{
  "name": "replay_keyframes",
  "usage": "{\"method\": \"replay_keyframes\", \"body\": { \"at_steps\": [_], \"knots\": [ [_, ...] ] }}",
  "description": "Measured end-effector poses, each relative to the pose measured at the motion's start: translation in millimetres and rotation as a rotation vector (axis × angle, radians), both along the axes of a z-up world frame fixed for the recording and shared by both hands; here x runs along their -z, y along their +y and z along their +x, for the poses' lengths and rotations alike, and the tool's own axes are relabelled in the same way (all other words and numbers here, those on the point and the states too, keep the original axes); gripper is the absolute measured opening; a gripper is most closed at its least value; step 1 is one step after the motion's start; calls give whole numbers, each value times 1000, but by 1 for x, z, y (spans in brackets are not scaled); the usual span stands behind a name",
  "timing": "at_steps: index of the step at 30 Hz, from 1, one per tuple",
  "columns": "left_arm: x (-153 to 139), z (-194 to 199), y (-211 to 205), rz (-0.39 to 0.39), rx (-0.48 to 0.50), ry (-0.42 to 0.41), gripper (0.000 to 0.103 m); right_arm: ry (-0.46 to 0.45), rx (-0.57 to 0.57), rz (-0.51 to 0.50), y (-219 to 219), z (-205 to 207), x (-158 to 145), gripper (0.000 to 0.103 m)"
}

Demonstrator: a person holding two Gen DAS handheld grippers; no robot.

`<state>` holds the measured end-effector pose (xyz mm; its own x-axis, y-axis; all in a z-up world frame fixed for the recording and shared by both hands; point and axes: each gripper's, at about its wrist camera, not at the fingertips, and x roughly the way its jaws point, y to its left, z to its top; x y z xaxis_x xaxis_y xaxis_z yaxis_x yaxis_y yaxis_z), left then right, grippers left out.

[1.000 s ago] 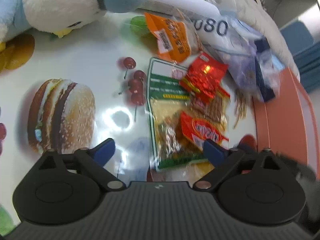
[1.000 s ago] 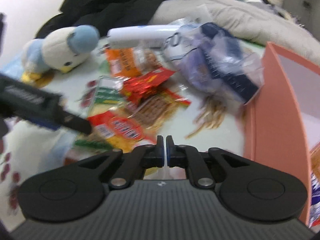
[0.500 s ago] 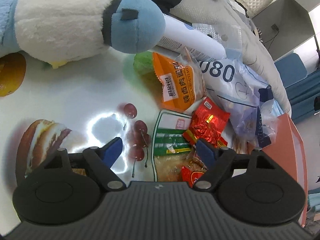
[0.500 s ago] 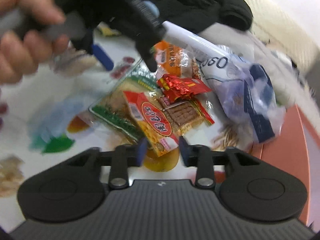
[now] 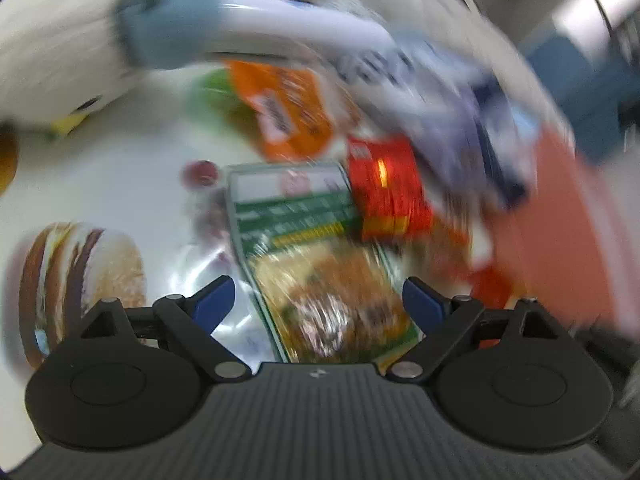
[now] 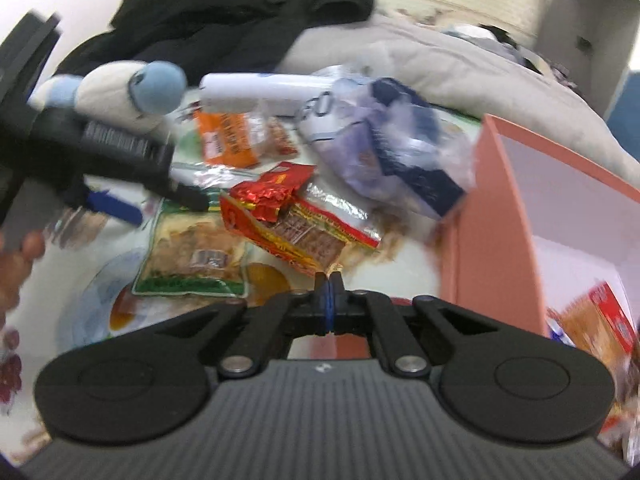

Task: Organize snacks
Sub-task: 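Reach the left tool to the green-labelled packet while the right tool reaches the red-yellow strip packet, then grasp the green-labelled packet with the left tool while the right tool grasps the strip packet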

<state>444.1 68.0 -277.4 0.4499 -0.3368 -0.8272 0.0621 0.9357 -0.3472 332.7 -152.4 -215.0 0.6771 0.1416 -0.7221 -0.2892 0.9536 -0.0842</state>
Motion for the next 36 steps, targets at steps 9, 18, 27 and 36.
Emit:
{"method": "replay_keyframes", "body": {
  "at_steps": [9,18,27,36],
  "knots": [
    [8,-4,-55,238,204,-73,96,-9,156,47,-18,-28,-17,3],
    [7,-16,-68,299,232,-61,81,9,116,25,-26,-53,-16,3],
    [2,-66,-57,289,201,-21,79,31,36,-19,-26,-100,-13,3],
    [-5,-151,-37,281,129,15,79,84,-28,-24,-27,-163,-5,3]
  ]
}}
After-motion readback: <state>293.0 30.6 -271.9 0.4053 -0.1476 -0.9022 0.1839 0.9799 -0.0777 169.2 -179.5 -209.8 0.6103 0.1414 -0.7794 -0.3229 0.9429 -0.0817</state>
